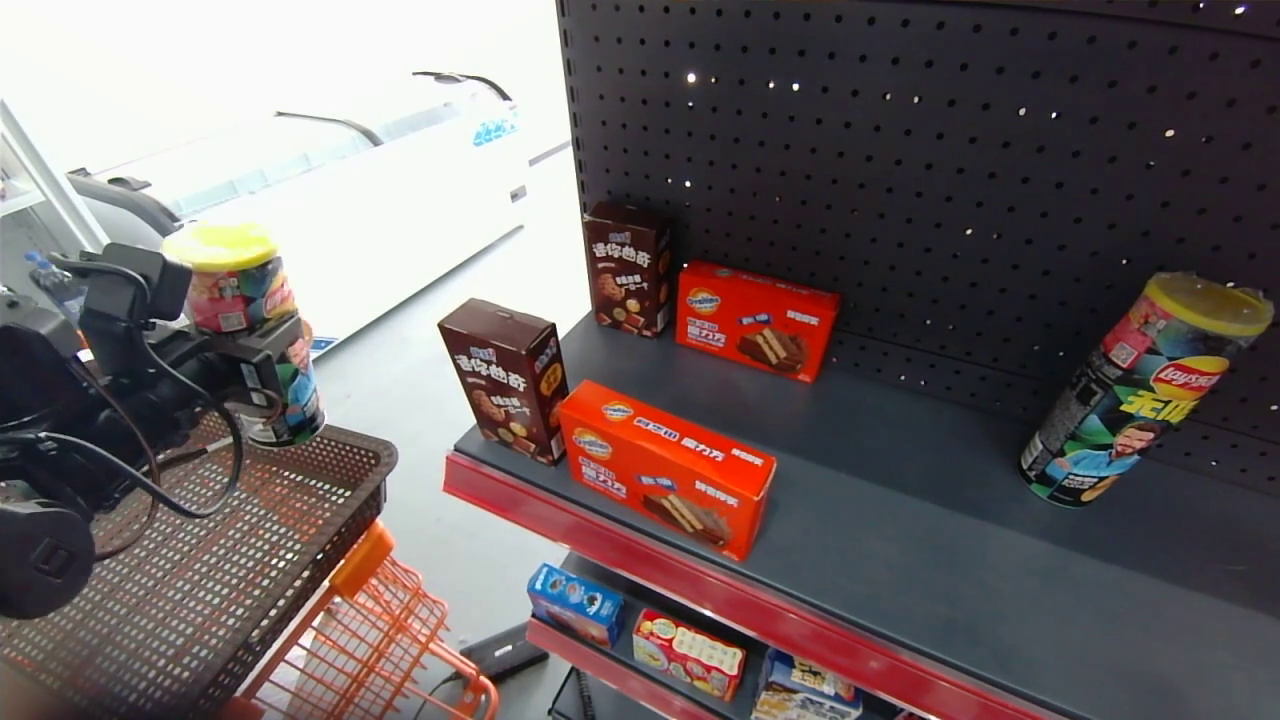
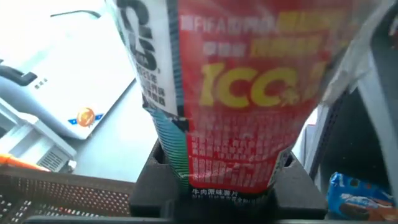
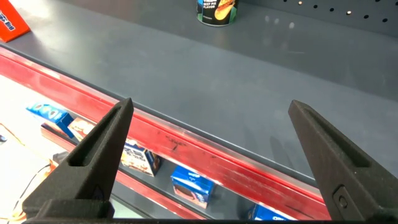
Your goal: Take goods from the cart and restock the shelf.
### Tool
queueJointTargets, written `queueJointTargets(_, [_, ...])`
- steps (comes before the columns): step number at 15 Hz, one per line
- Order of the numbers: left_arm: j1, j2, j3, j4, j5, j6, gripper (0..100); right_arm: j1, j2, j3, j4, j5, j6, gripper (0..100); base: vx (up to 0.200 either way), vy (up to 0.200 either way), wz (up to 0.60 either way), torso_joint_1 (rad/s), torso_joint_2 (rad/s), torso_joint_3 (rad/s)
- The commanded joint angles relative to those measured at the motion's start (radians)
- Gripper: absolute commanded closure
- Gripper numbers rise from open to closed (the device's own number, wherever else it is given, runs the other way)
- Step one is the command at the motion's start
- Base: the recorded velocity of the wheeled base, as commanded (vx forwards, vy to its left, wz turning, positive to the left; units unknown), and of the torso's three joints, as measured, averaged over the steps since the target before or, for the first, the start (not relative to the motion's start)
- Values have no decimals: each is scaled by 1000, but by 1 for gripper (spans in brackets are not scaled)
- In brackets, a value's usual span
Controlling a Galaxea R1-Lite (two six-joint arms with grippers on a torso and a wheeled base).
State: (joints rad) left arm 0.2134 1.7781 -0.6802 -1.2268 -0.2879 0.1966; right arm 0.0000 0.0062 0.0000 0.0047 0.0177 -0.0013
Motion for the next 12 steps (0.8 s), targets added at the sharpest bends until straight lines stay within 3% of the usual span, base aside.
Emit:
queueJointTargets(1, [-65,-178,27,118,42,-13,100,2,1,0,0,1,0,0,0,0,0,0,0,0])
queueJointTargets(3, [-121,-259,65,181,69,-17,100,0,1,0,0,1,0,0,0,0,0,0,0,0])
queueJointTargets(4, [-180,-305,103,190,119,-29,100,2,1,0,0,1,0,0,0,0,0,0,0,0])
queueJointTargets(6, [-287,-348,122,190,115,-60,100,0,1,0,0,1,0,0,0,0,0,0,0,0])
queueJointTargets(8, [-342,-376,125,191,115,-62,100,0,1,0,0,1,0,0,0,0,0,0,0,0])
queueJointTargets(9, [-417,-411,165,191,113,-89,100,0,1,0,0,1,0,0,0,0,0,0,0,0])
queueJointTargets(12, [-480,-454,206,191,113,-106,100,0,1,0,0,1,0,0,0,0,0,0,0,0])
